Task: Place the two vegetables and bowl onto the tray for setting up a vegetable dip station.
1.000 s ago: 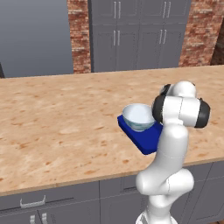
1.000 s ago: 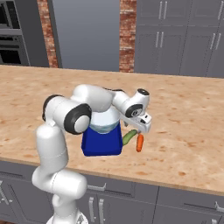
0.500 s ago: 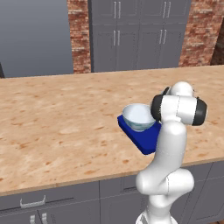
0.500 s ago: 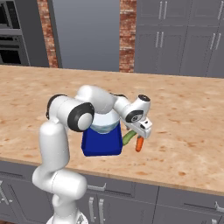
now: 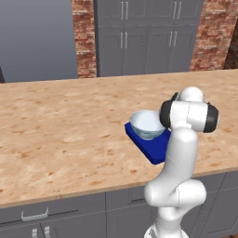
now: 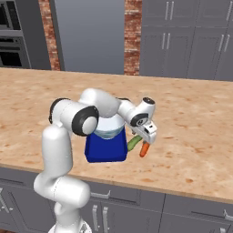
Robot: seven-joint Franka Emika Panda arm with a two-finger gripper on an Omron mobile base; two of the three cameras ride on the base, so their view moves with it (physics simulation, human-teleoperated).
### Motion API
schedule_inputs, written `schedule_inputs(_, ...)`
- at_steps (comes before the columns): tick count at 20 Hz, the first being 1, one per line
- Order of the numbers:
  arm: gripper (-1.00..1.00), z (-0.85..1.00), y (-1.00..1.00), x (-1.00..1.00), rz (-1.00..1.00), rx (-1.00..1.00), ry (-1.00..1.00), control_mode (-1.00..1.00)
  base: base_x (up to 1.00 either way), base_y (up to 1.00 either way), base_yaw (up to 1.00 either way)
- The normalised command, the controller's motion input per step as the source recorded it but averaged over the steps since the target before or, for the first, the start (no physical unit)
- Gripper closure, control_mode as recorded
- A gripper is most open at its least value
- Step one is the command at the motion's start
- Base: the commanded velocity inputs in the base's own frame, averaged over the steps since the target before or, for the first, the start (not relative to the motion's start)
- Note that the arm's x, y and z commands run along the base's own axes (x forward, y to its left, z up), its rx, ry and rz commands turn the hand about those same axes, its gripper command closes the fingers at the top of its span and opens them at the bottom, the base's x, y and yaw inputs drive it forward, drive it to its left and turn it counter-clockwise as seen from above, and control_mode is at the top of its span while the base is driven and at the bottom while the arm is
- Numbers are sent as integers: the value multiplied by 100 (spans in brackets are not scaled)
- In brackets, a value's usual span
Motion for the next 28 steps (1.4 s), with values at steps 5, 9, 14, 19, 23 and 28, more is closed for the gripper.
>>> schedule_inputs(5, -100, -51, 39, 0, -10, 0, 11, -100, 0, 0, 0)
schedule_inputs(9, -100, -58, 14, -3, -10, 0, 13, -100, 0, 0, 0)
schedule_inputs(14, 100, -55, -3, -25, -12, 3, 9, -100, 0, 0, 0)
schedule_inputs(19, 100, -40, -1, -27, -12, 4, 1, -100, 0, 0, 0)
schedule_inputs(23, 100, 10, 0, -18, -8, -3, -2, -100, 0, 0, 0)
schedule_inputs(28, 100, 42, -7, -30, -8, -8, 0, -100, 0, 0, 0)
